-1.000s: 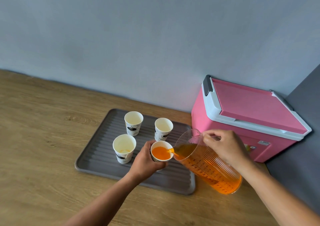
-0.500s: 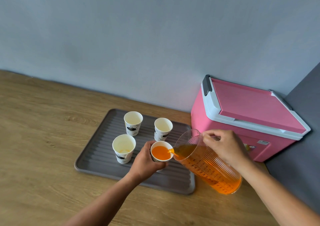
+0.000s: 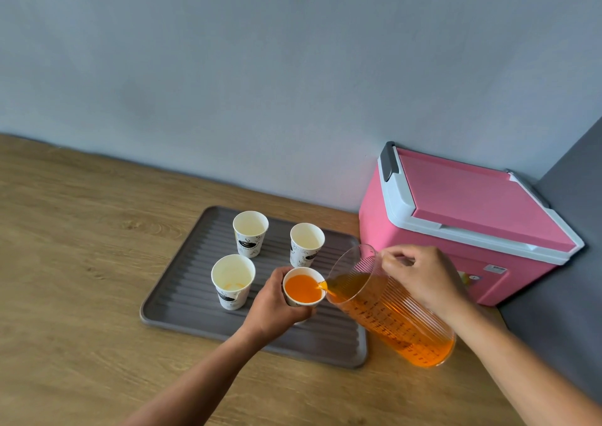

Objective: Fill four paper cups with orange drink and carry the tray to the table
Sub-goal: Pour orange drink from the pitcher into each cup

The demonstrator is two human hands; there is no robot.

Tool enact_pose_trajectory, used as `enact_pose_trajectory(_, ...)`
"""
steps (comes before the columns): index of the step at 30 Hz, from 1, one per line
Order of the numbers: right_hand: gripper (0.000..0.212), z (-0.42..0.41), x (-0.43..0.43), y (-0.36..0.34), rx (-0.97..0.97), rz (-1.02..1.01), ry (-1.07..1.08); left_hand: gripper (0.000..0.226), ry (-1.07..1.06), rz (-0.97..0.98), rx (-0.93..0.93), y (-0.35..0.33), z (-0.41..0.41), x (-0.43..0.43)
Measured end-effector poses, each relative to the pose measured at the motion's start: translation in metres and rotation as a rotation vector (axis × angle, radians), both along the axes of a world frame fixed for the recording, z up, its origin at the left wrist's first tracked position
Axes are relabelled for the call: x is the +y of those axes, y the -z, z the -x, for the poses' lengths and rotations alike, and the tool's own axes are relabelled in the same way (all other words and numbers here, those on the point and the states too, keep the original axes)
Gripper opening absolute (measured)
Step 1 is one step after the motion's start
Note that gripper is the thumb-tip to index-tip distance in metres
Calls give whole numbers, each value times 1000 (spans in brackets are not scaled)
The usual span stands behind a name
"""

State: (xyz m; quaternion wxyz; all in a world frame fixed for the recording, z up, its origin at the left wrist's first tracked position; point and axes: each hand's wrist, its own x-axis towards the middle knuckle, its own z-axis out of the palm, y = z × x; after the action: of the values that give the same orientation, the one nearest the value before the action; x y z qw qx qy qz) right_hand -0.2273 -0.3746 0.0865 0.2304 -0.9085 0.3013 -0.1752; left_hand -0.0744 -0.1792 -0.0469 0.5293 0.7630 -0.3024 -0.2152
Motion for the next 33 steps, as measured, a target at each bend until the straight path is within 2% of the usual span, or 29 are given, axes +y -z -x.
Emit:
enact_pose_trajectory(12, 21, 3, 3, 2, -27, -42, 9, 72, -15, 1, 8, -2, 0, 1)
enact_pose_trajectory(18, 25, 5, 4, 9, -133, -94, 50, 71, -28, 8, 11, -5, -2, -1)
enact_pose_trajectory(21, 18, 8, 7, 10, -180, -140, 92, 70, -36, 3, 10, -5, -4, -2)
enact_pose_trajectory(33, 32, 21, 12, 5, -390, -239, 189, 74, -79, -53, 12, 9, -5, -3)
